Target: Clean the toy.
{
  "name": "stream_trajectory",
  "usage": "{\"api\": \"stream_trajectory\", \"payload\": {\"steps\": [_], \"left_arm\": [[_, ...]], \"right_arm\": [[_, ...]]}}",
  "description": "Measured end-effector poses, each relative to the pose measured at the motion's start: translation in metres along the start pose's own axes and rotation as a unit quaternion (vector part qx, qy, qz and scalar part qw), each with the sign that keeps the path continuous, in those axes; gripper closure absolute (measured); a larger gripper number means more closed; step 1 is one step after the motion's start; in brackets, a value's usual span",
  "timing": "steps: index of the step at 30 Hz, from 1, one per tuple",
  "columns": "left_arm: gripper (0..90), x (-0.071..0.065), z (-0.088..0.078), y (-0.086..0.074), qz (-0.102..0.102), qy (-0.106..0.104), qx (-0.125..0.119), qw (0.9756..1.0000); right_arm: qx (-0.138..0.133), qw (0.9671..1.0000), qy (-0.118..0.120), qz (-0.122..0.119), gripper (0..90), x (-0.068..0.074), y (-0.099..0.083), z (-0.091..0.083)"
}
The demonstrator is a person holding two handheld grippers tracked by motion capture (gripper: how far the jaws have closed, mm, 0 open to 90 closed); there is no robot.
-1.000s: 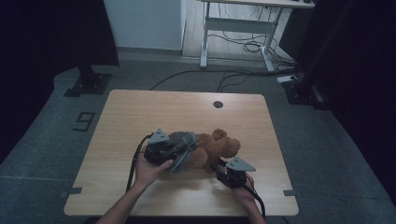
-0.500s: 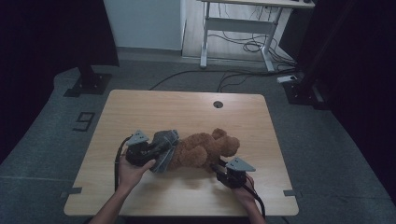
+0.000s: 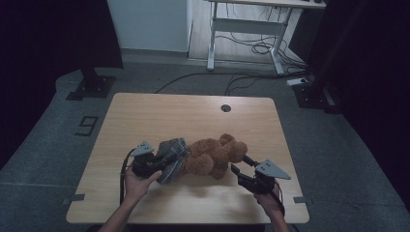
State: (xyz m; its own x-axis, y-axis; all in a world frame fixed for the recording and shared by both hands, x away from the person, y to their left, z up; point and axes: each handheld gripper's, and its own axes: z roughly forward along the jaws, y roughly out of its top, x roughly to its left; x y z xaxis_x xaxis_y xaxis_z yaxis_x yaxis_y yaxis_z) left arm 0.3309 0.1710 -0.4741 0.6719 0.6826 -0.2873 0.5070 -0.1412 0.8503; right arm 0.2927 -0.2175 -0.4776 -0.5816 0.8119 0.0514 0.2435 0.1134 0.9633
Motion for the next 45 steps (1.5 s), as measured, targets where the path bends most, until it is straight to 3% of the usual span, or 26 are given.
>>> {"api": "stream_trajectory", "payload": {"steps": [5,9,12,13,14,18,20,23,29,33,37,40,42,45], "left_arm": [[75.0,-0.003,-0.002,-0.006,-0.002,-0.008,0.000,1.0000],[74.9,-0.005,-0.004,-0.011,0.000,-0.014,0.002,0.9999],[74.9,-0.004,-0.005,-0.013,-0.001,-0.015,0.001,0.9999],[74.9,-0.004,-0.005,-0.014,-0.002,-0.016,0.001,0.9999],[74.9,-0.003,-0.005,-0.014,-0.003,-0.019,0.000,0.9998],[74.9,-0.006,-0.004,-0.016,-0.004,-0.027,0.007,0.9996],[74.8,-0.010,-0.002,-0.018,0.003,-0.019,0.009,0.9998],[75.0,-0.011,0.000,-0.021,0.009,-0.010,0.009,0.9999],[75.2,-0.009,-0.004,-0.017,-0.002,-0.010,-0.002,0.9999],[74.7,0.005,-0.012,-0.010,-0.014,0.002,-0.009,0.9999],[74.5,0.035,-0.026,-0.009,-0.062,0.030,-0.032,0.9971],[74.4,0.053,-0.027,-0.013,-0.083,0.046,-0.017,0.9953],[74.2,0.056,-0.022,-0.018,-0.088,0.038,-0.005,0.9954],[74.6,0.052,-0.017,-0.018,-0.078,0.041,-0.005,0.9961]], "right_arm": [[0.012,0.9996,0.026,0.002,28.1,-0.002,0.045,0.015],[0.060,0.9973,0.040,-0.003,23.4,-0.001,0.057,0.048],[0.110,0.9925,0.053,0.004,17.6,0.003,0.048,0.066],[0.139,0.9885,0.061,-0.002,16.0,0.006,0.033,0.070],[0.139,0.9885,0.061,-0.002,16.0,0.006,0.033,0.070],[0.186,0.9795,0.078,0.002,15.5,0.009,-0.001,0.074],[0.184,0.9791,0.086,0.010,21.6,0.010,-0.012,0.075],[0.175,0.9804,0.091,0.001,31.7,0.013,-0.021,0.073],[0.163,0.9820,0.093,-0.024,41.7,0.015,-0.031,0.065],[0.147,0.9844,0.094,-0.027,42.4,0.014,-0.037,0.062],[0.142,0.9849,0.095,-0.027,42.3,0.012,-0.041,0.059],[0.144,0.9848,0.094,-0.024,42.3,0.009,-0.043,0.056],[0.143,0.9852,0.093,-0.019,42.3,0.009,-0.044,0.056],[0.144,0.9854,0.087,-0.025,42.3,0.014,-0.044,0.056]]}}
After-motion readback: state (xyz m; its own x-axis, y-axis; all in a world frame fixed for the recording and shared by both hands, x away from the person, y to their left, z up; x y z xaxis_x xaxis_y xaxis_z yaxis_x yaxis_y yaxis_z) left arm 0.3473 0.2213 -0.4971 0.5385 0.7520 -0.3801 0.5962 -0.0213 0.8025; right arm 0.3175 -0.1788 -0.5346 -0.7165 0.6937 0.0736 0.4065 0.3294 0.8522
